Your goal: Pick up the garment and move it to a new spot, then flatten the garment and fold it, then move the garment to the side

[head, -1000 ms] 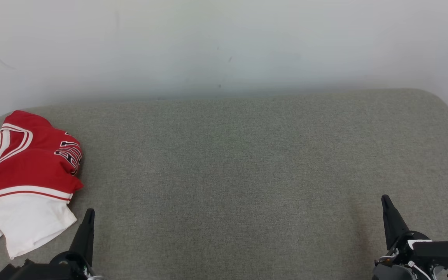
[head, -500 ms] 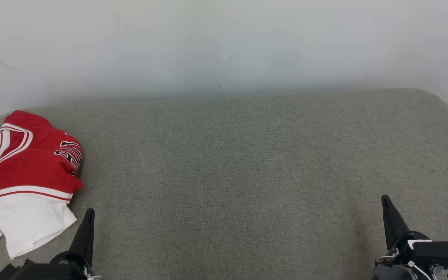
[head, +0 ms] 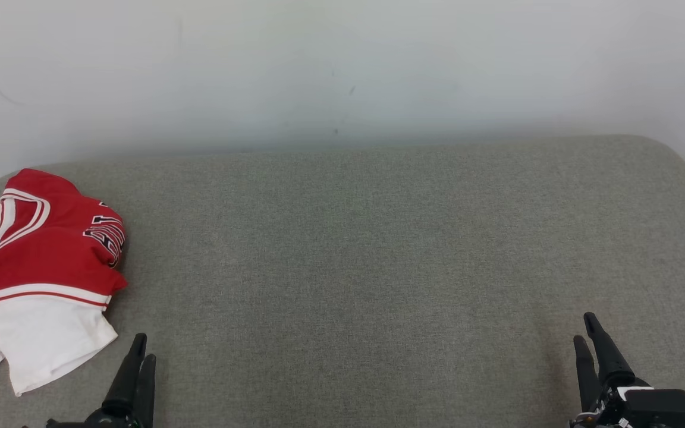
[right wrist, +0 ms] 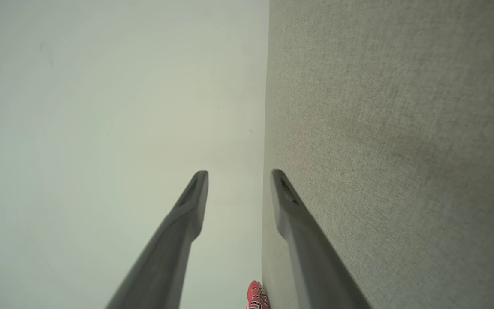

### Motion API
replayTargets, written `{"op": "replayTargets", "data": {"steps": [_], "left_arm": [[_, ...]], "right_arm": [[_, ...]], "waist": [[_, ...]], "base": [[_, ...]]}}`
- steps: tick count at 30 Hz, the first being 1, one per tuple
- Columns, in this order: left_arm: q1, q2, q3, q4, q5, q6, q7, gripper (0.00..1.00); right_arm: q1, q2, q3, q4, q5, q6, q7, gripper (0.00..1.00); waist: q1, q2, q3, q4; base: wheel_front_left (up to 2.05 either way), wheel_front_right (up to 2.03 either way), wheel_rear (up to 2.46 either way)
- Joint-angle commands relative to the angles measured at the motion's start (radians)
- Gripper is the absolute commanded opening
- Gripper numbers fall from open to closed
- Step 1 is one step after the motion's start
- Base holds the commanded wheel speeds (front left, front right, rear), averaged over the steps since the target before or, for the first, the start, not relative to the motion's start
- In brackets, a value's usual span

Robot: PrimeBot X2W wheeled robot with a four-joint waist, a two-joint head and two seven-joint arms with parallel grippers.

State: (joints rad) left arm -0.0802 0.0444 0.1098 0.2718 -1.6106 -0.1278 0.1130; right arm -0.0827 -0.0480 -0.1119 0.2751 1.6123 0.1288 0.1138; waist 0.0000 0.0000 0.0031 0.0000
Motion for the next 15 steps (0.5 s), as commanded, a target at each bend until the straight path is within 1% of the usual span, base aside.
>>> {"op": "replayTargets", "data": {"steps": [1, 8, 15], "left_arm": [[-0.004, 0.001, -0.004, -0.008, 0.001, 0.0, -0.008, 1.0], [-0.004, 0.002, -0.015, -0.028, 0.033, -0.001, -0.044, 1.0], [-0.005, 0.002, -0.021, -0.055, 0.145, 0.012, -0.077, 1.0]], "right_arm": [[-0.003, 0.0, 0.006, -0.007, -0.001, 0.0, -0.007, 1.0], [-0.001, -0.001, 0.04, -0.026, -0.036, 0.0, -0.043, 1.0], [0.0, -0.003, 0.06, -0.036, -0.145, 0.001, -0.077, 1.0]], "waist": [[0.0, 0.0, 0.0, 0.0], [0.0, 0.0, 0.0, 0.002], [0.0, 0.0, -0.001, 0.003]], "base": [[0.0, 0.0, 0.0], [0.0, 0.0, 0.0], [0.0, 0.0, 0.0]]}}
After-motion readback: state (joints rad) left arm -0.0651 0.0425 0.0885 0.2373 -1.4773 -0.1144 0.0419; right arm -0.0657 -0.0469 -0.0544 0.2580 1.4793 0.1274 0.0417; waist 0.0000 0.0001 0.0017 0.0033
